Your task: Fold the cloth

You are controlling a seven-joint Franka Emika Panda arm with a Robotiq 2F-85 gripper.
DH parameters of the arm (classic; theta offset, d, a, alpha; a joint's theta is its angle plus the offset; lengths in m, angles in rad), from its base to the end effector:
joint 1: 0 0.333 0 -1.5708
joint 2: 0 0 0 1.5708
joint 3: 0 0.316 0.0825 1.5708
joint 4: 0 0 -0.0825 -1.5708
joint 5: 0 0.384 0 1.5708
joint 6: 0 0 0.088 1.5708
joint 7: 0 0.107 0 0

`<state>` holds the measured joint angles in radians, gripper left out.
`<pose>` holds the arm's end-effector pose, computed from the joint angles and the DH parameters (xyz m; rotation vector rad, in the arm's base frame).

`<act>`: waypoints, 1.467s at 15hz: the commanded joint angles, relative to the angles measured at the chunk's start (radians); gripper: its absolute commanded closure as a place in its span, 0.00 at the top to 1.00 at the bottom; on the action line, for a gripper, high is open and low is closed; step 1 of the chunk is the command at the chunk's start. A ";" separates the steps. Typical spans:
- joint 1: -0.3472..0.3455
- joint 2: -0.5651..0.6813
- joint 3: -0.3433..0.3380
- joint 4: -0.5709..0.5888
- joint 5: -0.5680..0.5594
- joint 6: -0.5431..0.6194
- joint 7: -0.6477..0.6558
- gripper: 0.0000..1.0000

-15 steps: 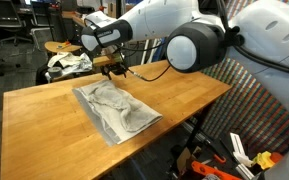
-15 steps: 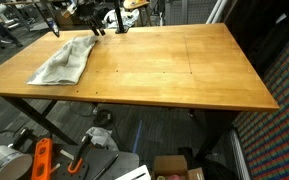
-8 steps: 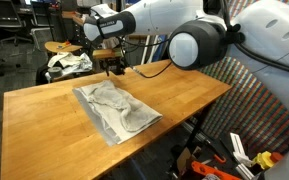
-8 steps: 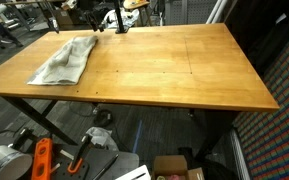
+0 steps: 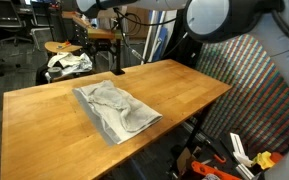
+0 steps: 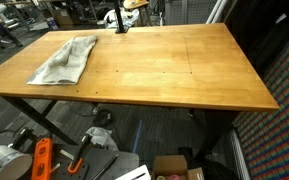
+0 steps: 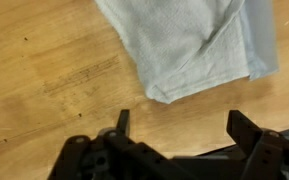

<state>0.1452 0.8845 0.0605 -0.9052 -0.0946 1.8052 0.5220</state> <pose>0.7678 0.1331 0.3616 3.0654 -0.4909 0.0489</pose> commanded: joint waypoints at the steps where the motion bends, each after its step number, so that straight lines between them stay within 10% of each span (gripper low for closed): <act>1: 0.037 -0.174 0.048 -0.241 -0.019 0.038 -0.112 1.00; 12: 0.257 -0.373 0.141 -0.698 -0.162 0.138 -0.261 1.00; 18: 0.338 -0.331 0.081 -0.719 -0.393 0.204 -0.232 1.00; 22: 0.287 -0.288 0.075 -0.660 -0.337 0.212 -0.281 1.00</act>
<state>0.4644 0.5741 0.1426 -1.6083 -0.4630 1.9929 0.2850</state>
